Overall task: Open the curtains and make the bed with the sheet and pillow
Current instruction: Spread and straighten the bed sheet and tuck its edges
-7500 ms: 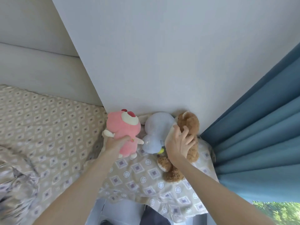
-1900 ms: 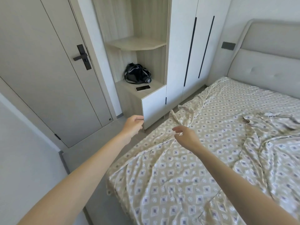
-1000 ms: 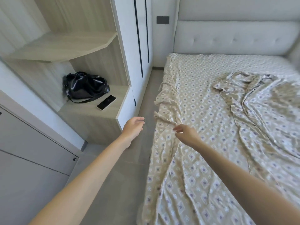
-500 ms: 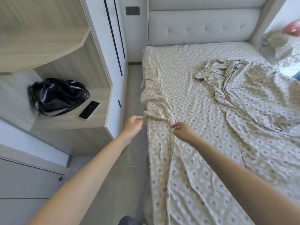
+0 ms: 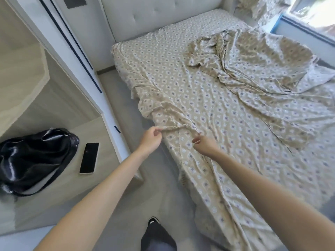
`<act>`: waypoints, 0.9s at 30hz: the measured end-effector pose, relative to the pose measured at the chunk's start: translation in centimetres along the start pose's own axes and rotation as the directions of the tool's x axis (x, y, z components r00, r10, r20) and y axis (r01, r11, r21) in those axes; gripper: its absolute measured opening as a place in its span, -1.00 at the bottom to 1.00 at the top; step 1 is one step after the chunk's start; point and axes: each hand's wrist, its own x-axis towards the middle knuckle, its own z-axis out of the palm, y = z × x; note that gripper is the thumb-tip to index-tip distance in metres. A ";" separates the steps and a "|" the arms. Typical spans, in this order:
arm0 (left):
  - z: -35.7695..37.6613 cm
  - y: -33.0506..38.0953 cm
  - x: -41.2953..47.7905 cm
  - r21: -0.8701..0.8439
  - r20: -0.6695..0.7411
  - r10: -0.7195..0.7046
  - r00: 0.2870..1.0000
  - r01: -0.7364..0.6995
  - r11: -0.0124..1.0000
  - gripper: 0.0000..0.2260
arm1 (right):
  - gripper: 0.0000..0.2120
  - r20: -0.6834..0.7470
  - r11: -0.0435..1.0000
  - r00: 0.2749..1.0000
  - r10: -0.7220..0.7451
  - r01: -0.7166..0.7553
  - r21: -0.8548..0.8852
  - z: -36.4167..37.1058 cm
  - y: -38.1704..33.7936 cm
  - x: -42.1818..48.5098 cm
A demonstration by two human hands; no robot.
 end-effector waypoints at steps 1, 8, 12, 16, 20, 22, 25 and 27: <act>-0.8 -0.4 0.5 0.028 0.015 0.021 1.000 -0.021 0.999 -0.74 | -0.60 -0.003 0.999 0.999 0.036 -0.036 0.031 0.7 -0.4 0.1; -4.1 -1.1 6.6 0.207 0.137 0.057 0.989 -0.085 0.975 -0.71 | -0.57 -0.019 0.972 0.976 0.219 -0.216 0.098 3.7 -1.3 2.0; -3.4 -1.0 10.8 0.265 0.201 0.062 0.978 -0.115 0.957 -0.70 | -0.58 -0.038 0.947 0.954 0.297 -0.290 0.141 4.4 -0.9 4.3; -2.1 -0.8 15.2 0.347 0.261 0.045 0.964 -0.137 0.928 -0.68 | -0.58 -0.037 0.922 0.939 0.341 -0.326 0.209 4.8 -0.4 7.6; 0.0 -1.0 21.8 0.400 0.308 0.004 0.951 -0.133 0.907 -0.67 | -0.62 0.000 0.900 0.929 0.369 -0.357 0.249 5.5 0.3 13.8; 0.9 -1.3 24.4 0.422 0.322 -0.014 0.947 -0.131 0.897 -0.67 | -0.62 0.000 0.897 0.928 0.373 -0.360 0.255 6.0 0.5 16.2; 2.6 -2.4 27.8 0.443 0.346 -0.059 0.937 -0.107 0.890 -0.65 | -0.63 0.034 0.883 0.918 0.396 -0.391 0.259 7.3 1.3 19.3; 3.9 -3.3 29.7 0.458 0.358 -0.082 0.930 -0.098 0.883 -0.65 | -0.62 0.053 0.873 0.904 0.424 -0.423 0.242 8.4 2.2 20.9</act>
